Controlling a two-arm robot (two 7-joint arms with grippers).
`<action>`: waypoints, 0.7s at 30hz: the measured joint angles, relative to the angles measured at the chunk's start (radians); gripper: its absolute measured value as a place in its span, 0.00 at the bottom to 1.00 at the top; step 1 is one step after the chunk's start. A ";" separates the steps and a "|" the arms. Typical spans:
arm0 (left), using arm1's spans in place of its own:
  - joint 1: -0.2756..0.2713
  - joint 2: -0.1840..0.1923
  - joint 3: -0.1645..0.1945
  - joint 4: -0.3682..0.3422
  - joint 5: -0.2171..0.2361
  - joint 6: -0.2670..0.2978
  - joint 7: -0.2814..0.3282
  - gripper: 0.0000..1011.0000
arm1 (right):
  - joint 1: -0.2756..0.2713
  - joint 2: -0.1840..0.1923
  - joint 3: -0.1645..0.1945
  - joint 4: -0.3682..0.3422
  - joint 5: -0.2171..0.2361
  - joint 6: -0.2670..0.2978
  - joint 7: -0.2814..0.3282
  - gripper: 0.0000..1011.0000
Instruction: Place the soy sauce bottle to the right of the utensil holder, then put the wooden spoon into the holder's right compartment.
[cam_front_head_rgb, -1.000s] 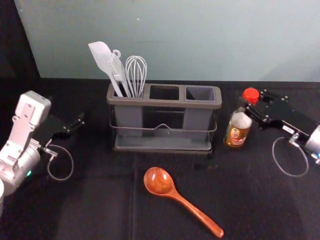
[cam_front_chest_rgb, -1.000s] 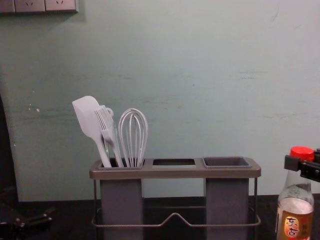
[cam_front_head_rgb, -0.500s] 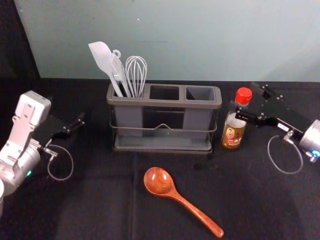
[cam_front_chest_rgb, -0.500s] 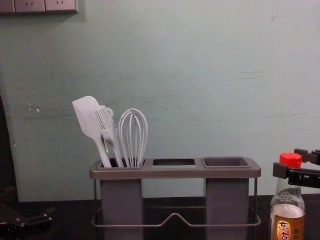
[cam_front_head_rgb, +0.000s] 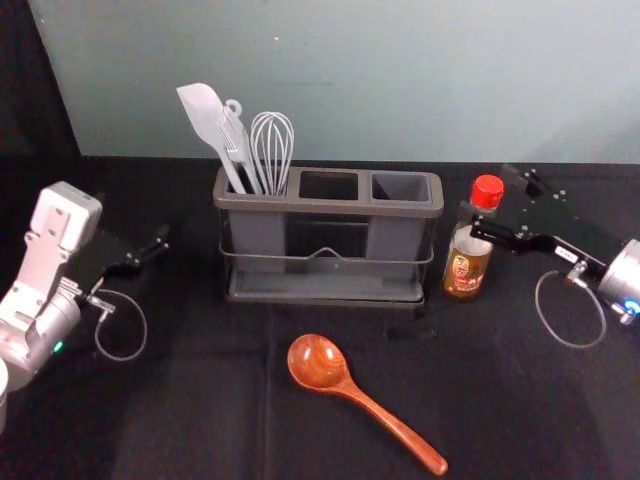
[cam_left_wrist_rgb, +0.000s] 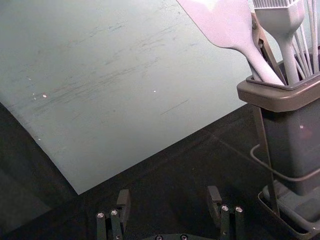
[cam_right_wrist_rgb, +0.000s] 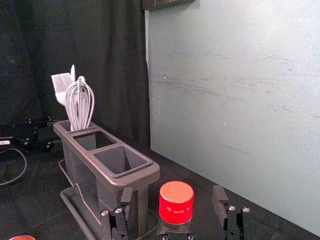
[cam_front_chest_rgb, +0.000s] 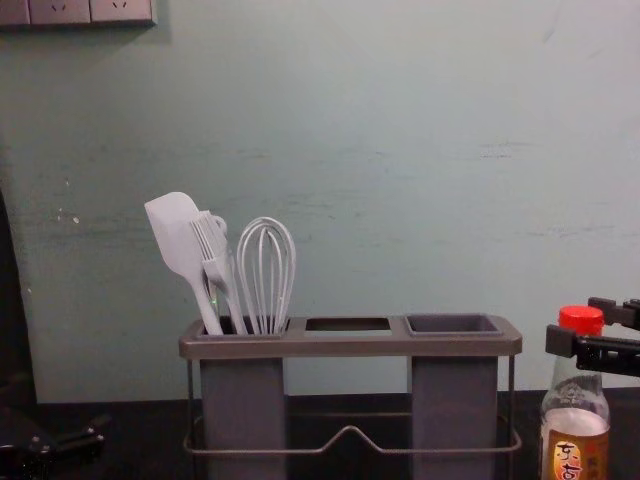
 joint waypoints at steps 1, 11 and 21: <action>0.000 0.000 0.000 0.000 0.000 0.000 0.000 0.99 | 0.000 0.000 0.000 0.000 0.000 0.000 0.000 0.99; 0.000 0.000 0.000 0.000 0.000 0.000 0.000 0.99 | -0.003 0.000 0.000 -0.007 0.002 -0.003 0.002 0.99; 0.000 0.000 0.000 0.000 0.000 0.000 0.000 0.99 | -0.026 0.019 0.028 -0.063 0.021 -0.012 -0.005 0.99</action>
